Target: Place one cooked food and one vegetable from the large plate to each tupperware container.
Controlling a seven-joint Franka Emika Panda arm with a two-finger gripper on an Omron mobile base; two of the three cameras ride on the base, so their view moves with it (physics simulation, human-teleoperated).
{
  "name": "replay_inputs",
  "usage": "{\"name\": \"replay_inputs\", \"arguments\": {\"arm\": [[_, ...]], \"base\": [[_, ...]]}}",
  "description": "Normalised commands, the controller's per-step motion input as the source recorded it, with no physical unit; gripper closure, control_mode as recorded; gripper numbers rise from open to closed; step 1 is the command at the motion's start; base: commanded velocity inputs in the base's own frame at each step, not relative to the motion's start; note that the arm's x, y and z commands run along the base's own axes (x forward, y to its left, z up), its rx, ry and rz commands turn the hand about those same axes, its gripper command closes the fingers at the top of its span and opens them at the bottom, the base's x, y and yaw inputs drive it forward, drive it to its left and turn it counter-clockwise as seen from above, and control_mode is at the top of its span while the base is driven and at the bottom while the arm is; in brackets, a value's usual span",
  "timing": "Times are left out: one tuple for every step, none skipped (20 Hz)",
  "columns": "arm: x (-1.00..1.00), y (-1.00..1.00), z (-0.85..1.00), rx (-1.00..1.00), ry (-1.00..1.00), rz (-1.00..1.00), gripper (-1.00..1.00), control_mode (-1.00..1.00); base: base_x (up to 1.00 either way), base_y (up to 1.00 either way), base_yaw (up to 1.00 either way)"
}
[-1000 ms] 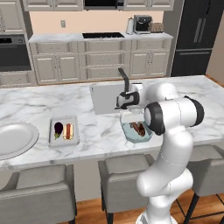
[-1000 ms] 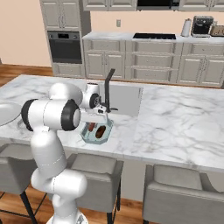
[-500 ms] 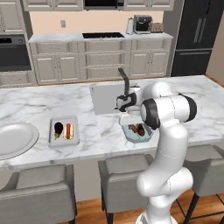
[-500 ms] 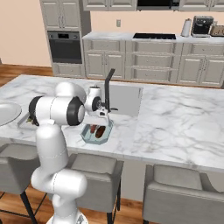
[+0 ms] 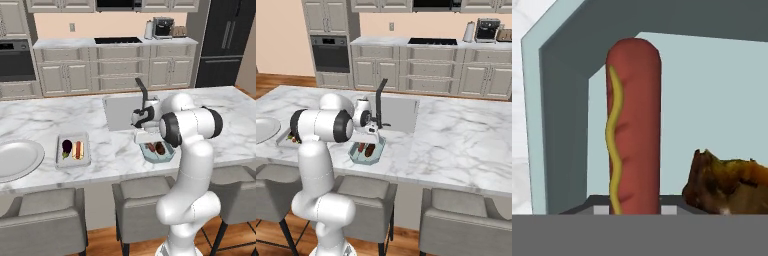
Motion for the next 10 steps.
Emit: {"name": "replay_inputs", "arguments": {"arm": [[0.0, 0.0, 0.0, 0.0, 0.0, 0.0, -1.0, -1.0], [0.0, 0.0, 0.0, 0.0, 0.0, 0.0, -1.0, -1.0], [0.0, 0.0, 0.0, 0.0, 0.0, 0.0, -1.0, -1.0], [0.0, 0.0, 0.0, 0.0, 0.0, 0.0, -1.0, -1.0], [0.0, 0.0, 0.0, 0.0, 0.0, 0.0, -1.0, -1.0], [0.0, 0.0, 0.0, 0.0, 0.0, 0.0, -1.0, -1.0], [0.0, -0.12, 0.0, 0.0, 0.03, 0.0, -1.0, -1.0], [0.0, -0.09, 0.0, 0.0, 0.01, 0.0, -1.0, -1.0], [0.0, -0.12, 0.06, 0.0, 0.01, 0.0, -1.0, -1.0], [0.0, -0.11, 0.14, 0.0, 0.0, 0.0, -1.0, -1.0]], "base": [[0.0, 0.0, 0.0], [0.0, 0.0, 0.0], [0.0, 0.0, 0.0], [0.0, 0.0, 0.0], [0.0, 0.0, 0.0], [0.0, 0.0, 0.0], [0.0, 0.0, 0.0], [0.0, 0.0, 0.0], [0.0, 0.0, 0.0], [0.0, 0.0, 0.0]]}}
